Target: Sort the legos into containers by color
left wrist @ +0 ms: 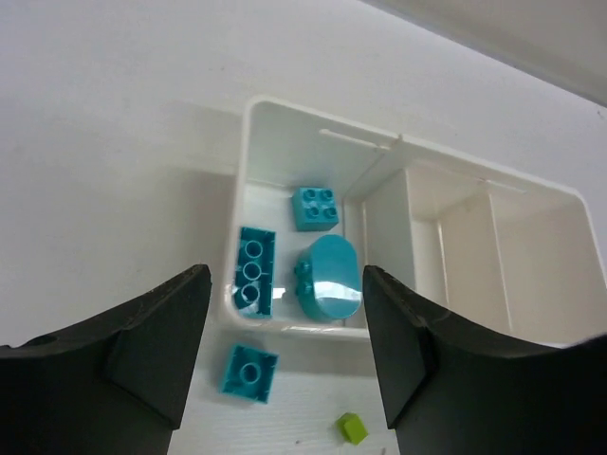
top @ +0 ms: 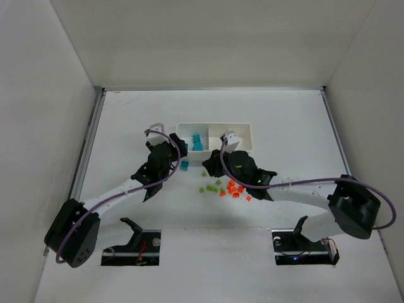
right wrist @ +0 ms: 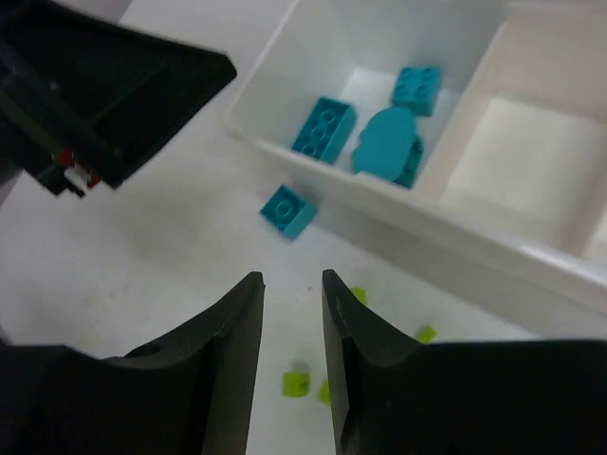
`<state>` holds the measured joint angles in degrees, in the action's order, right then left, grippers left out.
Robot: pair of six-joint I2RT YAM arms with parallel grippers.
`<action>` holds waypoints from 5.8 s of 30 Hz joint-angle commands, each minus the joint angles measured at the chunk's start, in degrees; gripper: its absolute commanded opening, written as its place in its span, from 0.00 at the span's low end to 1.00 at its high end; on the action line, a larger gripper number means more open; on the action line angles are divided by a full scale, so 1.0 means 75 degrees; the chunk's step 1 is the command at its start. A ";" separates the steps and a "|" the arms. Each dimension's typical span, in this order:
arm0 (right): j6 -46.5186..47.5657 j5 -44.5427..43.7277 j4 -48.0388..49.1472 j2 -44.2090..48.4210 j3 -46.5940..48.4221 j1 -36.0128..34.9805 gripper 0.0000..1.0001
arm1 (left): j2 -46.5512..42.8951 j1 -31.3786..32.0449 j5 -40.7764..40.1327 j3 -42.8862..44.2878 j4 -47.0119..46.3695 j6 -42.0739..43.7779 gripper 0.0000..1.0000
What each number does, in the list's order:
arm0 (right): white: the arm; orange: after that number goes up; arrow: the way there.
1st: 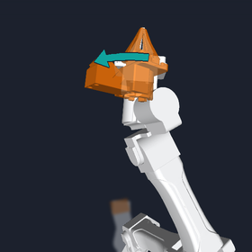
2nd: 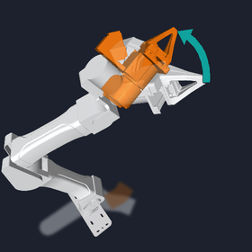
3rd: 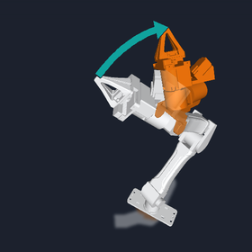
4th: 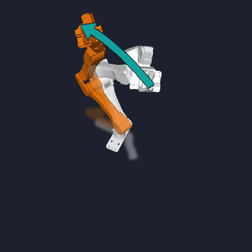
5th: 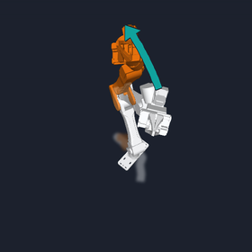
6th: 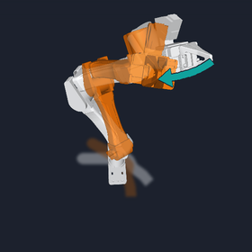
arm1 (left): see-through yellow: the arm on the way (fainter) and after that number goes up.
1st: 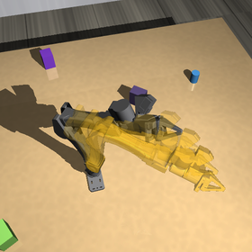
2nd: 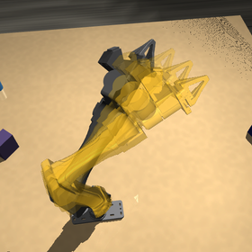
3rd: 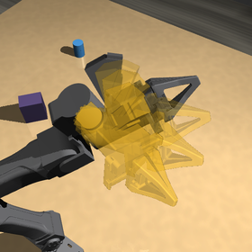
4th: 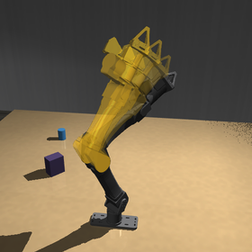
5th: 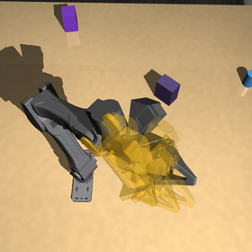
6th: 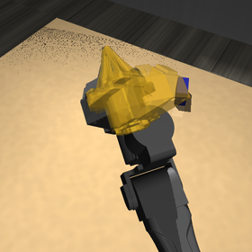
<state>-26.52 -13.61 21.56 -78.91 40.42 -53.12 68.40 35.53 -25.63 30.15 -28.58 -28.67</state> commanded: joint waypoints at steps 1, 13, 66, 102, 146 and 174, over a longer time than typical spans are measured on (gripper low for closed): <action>-0.0377 -0.0482 0.0336 -0.0678 0.0387 -0.0655 0.40 | -0.0786 -0.0324 -0.0134 -0.0748 -0.0151 -0.0466 0.61; -0.0951 -0.1852 -0.0284 -0.3574 0.2530 -0.1219 0.74 | -0.2909 -0.1614 -0.0098 -0.2812 0.0834 -0.1568 0.58; 0.0079 -0.1597 -0.0683 -0.3681 0.4477 0.0081 0.52 | -0.1364 0.2474 -0.0075 -0.2673 -0.0478 -0.0772 0.48; -0.1455 -0.1912 -0.0285 0.0232 -0.1205 -0.0352 0.42 | 0.1250 0.3823 -0.0743 -0.1583 -0.0877 -0.0619 0.37; -0.4175 -0.3190 -0.4270 0.1604 -0.1839 -0.1008 0.50 | 0.3851 0.1292 0.1109 0.3338 -0.0373 0.0506 0.17; -0.3811 -0.3178 -0.3543 0.0222 -0.1371 -0.0786 0.38 | 0.1523 0.2077 0.0324 0.0904 -0.0140 0.0459 0.42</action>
<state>-55.64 -36.71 -6.07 -76.20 28.29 -59.51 85.21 50.63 -19.81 40.77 -30.52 -25.12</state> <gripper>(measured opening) 0.395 0.414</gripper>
